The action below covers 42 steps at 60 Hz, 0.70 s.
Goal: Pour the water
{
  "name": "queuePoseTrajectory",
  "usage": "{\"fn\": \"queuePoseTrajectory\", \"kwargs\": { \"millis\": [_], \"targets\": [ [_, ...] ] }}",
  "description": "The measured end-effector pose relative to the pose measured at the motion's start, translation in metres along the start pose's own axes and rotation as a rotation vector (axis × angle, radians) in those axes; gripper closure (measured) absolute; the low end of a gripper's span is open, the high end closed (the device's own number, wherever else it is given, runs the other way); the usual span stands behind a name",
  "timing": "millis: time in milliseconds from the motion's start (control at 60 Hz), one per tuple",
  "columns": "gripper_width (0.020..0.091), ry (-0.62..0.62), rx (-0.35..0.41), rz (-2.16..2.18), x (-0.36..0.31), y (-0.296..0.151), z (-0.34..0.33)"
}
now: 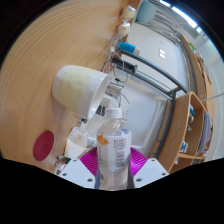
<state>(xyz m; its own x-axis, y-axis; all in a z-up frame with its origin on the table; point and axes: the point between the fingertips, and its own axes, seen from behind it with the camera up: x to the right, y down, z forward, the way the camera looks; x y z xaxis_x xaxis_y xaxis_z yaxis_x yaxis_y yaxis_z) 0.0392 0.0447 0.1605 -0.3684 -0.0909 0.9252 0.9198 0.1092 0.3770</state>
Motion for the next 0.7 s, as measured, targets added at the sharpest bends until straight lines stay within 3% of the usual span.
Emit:
{"fn": "queuePoseTrajectory", "kwargs": {
  "millis": [217, 433, 550, 700],
  "targets": [
    [0.0721, 0.002, 0.033, -0.284, -0.002, -0.013, 0.011],
    [0.0714, -0.009, 0.023, -0.238, -0.007, -0.008, 0.014],
    [0.0714, -0.003, 0.037, -0.037, -0.001, -0.006, 0.007],
    [0.0715, -0.018, -0.024, 0.479, 0.008, 0.022, -0.001]
  ]
}}
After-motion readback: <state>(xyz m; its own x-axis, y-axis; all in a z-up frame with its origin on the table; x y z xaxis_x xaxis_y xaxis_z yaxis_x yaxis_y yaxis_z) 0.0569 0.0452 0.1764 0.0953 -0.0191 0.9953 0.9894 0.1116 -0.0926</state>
